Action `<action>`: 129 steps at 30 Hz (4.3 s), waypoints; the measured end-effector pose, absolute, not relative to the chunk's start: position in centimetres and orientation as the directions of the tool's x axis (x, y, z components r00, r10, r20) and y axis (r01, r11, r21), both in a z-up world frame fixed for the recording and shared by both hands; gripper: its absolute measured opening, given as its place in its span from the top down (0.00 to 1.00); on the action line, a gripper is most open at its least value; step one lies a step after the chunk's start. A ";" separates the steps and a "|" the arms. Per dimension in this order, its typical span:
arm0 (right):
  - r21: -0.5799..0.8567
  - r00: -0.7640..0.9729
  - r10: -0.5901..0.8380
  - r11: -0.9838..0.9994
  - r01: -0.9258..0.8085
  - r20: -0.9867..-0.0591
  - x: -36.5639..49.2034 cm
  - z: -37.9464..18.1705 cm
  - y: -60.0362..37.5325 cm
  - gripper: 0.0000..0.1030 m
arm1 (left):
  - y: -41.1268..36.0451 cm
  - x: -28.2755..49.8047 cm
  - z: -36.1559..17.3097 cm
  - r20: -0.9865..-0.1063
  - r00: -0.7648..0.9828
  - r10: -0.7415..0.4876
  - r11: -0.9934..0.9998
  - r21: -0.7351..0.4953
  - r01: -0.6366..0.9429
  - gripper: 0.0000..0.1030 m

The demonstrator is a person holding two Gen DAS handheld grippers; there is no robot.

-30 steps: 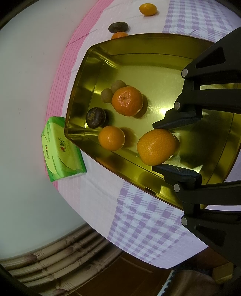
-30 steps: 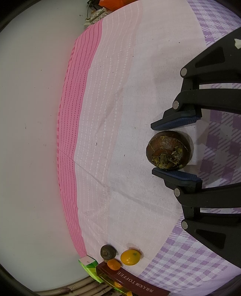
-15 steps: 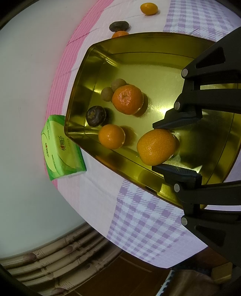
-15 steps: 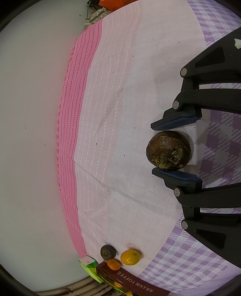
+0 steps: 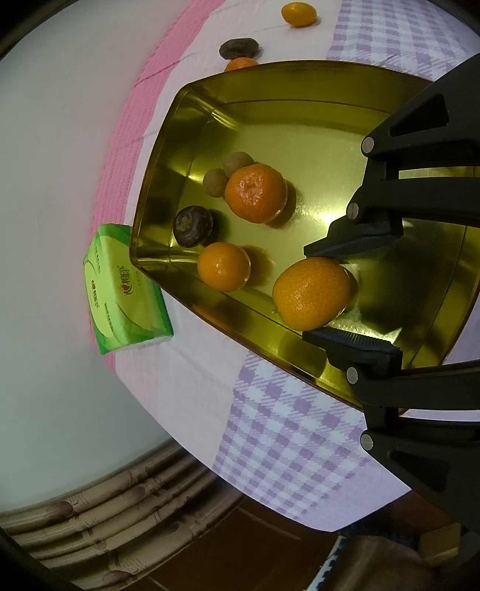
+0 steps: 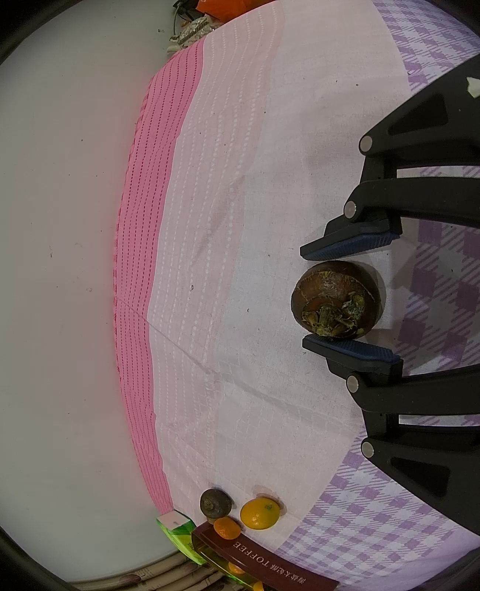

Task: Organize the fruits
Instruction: 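Carry the mandarin with the left gripper into the gold tin and release, then carry the dried fruit with the right gripper into the gold tin and release, then move the open right gripper from the tin toward the loose mandarins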

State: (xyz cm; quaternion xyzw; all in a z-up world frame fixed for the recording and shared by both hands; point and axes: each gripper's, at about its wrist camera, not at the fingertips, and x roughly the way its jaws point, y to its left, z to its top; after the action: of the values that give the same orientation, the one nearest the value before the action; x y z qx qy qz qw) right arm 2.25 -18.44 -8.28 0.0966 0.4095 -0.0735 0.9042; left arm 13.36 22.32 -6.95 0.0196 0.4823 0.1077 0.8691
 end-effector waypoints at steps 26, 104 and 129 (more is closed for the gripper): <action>0.182 0.665 -0.002 0.961 0.208 -0.746 0.7 -8.0 -18.1 0.67 | 19.5 5.0 0.9 -0.786 0.592 0.176 0.975 0.055 -0.217 0.62; 0.316 0.472 0.532 0.828 -0.463 -0.703 18.6 1.8 21.3 0.66 | 23.7 3.0 -1.3 -0.826 0.519 0.219 0.933 0.021 -0.359 0.35; 0.309 0.597 0.546 0.834 -0.458 -0.588 12.4 5.2 15.9 0.65 | 23.1 2.9 -1.2 -0.815 0.526 0.242 0.937 0.057 -0.344 0.35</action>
State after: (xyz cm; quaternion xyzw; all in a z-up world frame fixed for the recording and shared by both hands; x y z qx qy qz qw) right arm 12.44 15.87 5.22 0.0631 0.3499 0.2815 0.8913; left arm 2.90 23.14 -1.21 -0.0555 0.4569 0.1680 0.8717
